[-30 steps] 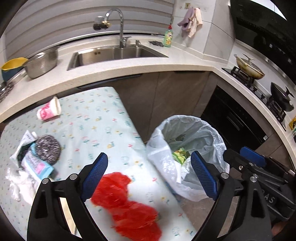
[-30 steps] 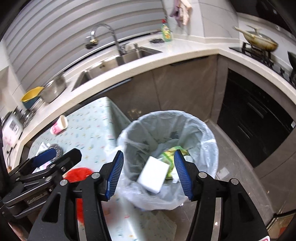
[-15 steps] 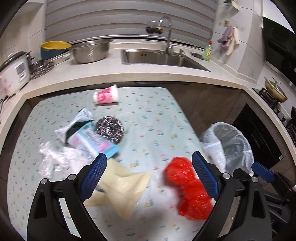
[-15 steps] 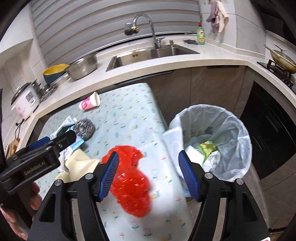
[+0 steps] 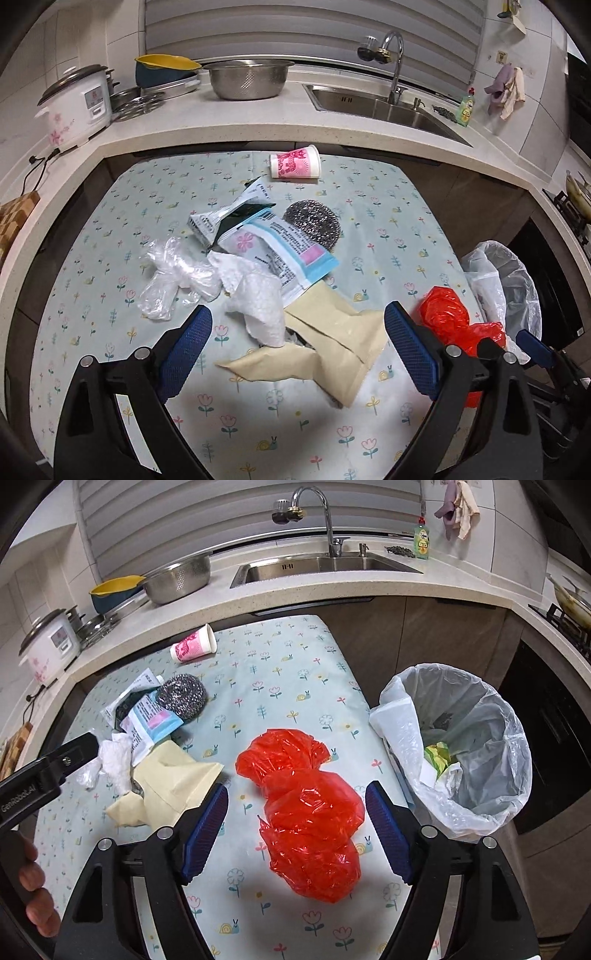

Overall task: Collect trash
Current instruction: 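Grasp the red plastic bag with the right gripper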

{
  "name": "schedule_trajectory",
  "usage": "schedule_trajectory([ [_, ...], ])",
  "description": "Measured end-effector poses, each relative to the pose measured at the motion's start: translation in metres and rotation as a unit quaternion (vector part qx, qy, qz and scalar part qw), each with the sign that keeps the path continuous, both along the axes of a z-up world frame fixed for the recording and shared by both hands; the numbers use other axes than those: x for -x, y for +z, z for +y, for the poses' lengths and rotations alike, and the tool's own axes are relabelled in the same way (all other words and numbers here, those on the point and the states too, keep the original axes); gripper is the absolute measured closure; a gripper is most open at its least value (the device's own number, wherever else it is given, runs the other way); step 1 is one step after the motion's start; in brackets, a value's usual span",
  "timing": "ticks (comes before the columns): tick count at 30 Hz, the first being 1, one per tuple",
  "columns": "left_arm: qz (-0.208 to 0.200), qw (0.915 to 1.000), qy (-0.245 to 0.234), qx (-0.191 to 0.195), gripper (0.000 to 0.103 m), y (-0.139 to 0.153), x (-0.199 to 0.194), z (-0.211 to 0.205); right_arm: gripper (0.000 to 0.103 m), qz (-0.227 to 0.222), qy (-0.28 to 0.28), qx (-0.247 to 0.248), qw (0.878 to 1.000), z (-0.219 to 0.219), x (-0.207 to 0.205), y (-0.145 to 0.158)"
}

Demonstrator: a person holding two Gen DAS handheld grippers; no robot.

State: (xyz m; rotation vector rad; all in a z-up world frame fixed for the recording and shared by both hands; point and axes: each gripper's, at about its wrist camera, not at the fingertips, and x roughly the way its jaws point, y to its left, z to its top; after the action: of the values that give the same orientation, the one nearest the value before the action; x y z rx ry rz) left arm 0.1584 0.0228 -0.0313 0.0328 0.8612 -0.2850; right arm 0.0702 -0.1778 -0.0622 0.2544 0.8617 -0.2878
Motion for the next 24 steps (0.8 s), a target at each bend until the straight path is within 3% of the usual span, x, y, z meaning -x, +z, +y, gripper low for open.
schedule_trajectory([
  [16,0.056,0.9974,0.044,0.006,0.009,-0.054,0.002,0.051,0.029,0.020,-0.027,0.000,0.999,-0.002,-0.019,-0.037],
  [24,0.073,0.9948,0.064,0.029,0.009,-0.062,-0.015,0.068,0.029,0.025,-0.032,-0.006,0.999,-0.008,-0.035,-0.048],
])
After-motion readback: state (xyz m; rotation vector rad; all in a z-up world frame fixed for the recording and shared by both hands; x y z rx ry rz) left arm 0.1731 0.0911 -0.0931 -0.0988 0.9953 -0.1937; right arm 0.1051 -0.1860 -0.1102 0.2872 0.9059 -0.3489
